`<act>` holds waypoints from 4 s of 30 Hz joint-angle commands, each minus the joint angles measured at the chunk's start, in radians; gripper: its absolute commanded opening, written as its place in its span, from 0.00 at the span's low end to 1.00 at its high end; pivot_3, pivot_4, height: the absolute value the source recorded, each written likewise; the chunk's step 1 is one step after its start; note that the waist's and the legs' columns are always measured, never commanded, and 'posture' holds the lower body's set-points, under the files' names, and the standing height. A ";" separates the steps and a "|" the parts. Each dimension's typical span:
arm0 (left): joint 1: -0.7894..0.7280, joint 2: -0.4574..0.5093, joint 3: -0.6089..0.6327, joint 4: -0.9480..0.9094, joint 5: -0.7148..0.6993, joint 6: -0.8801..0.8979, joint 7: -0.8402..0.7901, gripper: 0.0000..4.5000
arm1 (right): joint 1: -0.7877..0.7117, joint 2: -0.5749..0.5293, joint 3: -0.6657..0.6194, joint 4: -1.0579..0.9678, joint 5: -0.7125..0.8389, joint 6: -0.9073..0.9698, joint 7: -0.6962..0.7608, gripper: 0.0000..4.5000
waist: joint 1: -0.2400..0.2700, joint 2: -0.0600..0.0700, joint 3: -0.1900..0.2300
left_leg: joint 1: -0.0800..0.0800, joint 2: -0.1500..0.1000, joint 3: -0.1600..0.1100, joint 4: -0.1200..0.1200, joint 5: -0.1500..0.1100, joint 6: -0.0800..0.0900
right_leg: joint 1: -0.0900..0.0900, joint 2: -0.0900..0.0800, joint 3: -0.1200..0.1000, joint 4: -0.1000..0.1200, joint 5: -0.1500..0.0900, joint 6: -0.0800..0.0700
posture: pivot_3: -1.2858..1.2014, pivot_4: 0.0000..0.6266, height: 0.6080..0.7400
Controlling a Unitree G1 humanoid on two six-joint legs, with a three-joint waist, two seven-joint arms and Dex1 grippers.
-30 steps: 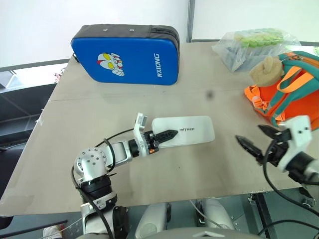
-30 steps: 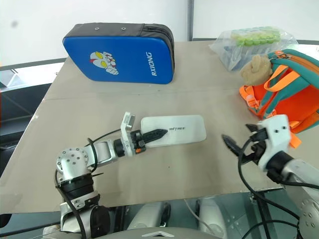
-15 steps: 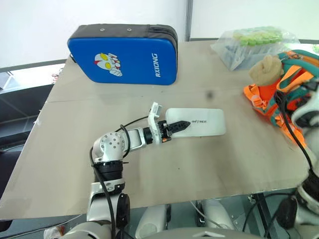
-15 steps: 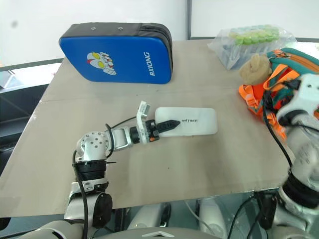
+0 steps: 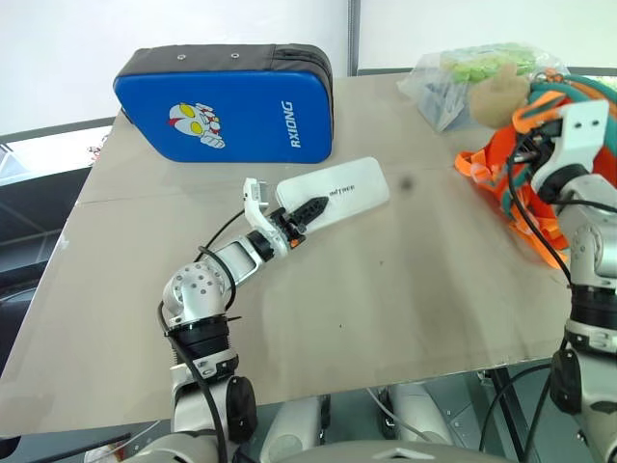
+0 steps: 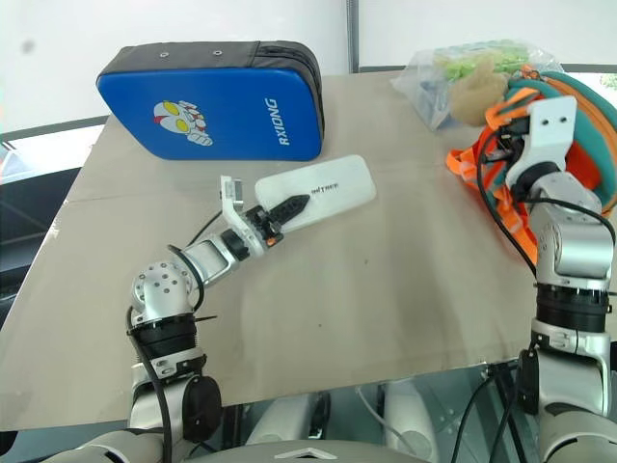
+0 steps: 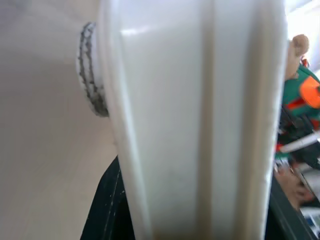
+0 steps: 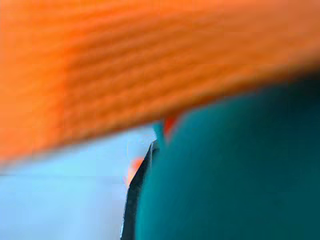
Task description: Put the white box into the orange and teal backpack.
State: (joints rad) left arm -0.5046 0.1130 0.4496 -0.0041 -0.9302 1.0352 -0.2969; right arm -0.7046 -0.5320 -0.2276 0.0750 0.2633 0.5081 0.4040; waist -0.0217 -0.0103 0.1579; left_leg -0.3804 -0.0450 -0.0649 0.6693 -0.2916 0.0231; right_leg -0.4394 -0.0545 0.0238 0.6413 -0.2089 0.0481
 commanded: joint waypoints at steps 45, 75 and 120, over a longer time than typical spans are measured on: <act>-0.062 0.621 -0.391 -0.257 0.208 -0.545 -0.831 0.24 | -0.012 -0.124 0.204 -0.320 0.488 0.300 0.661 0.01 | 0.017 -0.001 0.001 | -0.014 -0.004 -0.012 0.004 0.000 0.000 | -0.007 -0.006 -0.011 0.000 0.000 0.000 | 0.52 0.24 1.00; -0.128 0.607 -0.110 -0.157 -0.291 0.265 -0.647 0.98 | 0.090 -0.118 0.208 -0.438 0.525 0.356 0.504 0.00 | -0.004 -0.001 0.001 | -0.012 -0.006 -0.019 0.014 0.000 0.000 | -0.006 0.001 -0.008 0.005 0.001 0.002 | 0.52 0.24 1.00; 0.262 0.415 -0.220 0.092 -0.136 -0.033 -0.080 0.00 | -0.056 0.088 -0.219 -0.218 0.747 0.319 -0.190 0.00 | 0.017 -0.003 -0.001 | -0.003 -0.008 -0.016 0.005 0.000 0.000 | -0.006 -0.002 0.005 0.007 0.002 0.001 | 0.52 0.24 1.00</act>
State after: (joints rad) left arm -0.2553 0.5241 0.2209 0.0324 -1.1558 1.0311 -0.4451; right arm -0.7186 -0.4138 -0.2828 -0.1290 0.9983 0.9168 0.2720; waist -0.0046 -0.0132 0.1567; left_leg -0.3838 -0.0535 -0.0808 0.6747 -0.2915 0.0228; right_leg -0.4450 -0.0563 0.0287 0.6481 -0.2071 0.0494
